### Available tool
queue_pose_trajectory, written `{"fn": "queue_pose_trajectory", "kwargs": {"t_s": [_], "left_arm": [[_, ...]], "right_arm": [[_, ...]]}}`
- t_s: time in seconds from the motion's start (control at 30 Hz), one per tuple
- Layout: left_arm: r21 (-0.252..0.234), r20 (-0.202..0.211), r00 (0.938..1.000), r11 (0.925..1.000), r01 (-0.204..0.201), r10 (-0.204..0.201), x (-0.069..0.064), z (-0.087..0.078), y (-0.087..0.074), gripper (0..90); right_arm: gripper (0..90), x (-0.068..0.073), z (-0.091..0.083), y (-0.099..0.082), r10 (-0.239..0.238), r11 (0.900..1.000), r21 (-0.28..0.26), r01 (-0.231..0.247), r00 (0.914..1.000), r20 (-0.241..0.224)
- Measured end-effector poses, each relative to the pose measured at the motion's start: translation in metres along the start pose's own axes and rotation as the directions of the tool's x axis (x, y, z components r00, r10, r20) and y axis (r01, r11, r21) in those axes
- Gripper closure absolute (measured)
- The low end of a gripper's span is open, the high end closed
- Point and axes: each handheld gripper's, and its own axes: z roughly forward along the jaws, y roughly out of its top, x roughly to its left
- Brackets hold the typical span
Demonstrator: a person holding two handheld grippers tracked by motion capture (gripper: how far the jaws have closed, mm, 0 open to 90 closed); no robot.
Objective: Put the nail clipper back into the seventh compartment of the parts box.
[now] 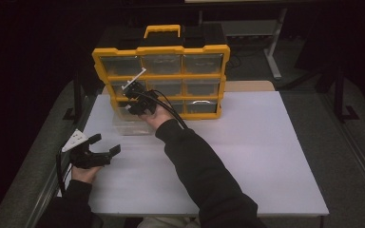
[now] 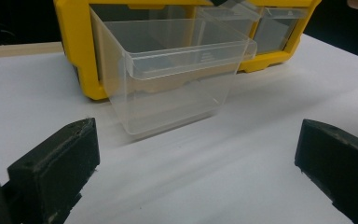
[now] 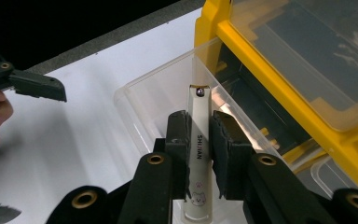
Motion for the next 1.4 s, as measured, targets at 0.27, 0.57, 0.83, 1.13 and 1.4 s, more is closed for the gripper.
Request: {"fn": "queue_pose_trajectory", "kwargs": {"t_s": [0.27,0.57,0.83,1.13,1.4], "left_arm": [[-0.001,0.0,1.0,1.0,0.001,-0.001,0.0,0.0,0.0,0.0],[0.0,0.001,1.0,1.0,0.003,-0.003,0.0,0.0,0.0,0.0],[0.001,-0.012,0.9999,1.0,0.004,-0.004,0.001,-0.001,0.001,0.0],[0.004,-0.014,0.9999,1.0,0.002,-0.001,0.001,0.0,0.0,0.0],[0.007,-0.015,0.9999,1.0,0.0,0.0,0.001,0.0,0.0,0.0]], "right_arm": [[64.5,0.0,0.008,0.002,-0.009,1.0,-0.004,0.009,0.9994,0.033],[25.2,0.001,0.002,-0.006,-0.046,0.9989,0.009,0.045,0.9969,0.065],[0.0,-0.007,-0.004,-0.023,0.032,0.9986,0.038,-0.036,0.9952,0.092],[0.0,-0.026,-0.023,-0.046,0.126,0.992,-0.011,-0.126,0.9892,0.074],[0.0,-0.041,-0.039,-0.06,0.174,0.9846,-0.034,-0.172,0.982,0.074]]}}
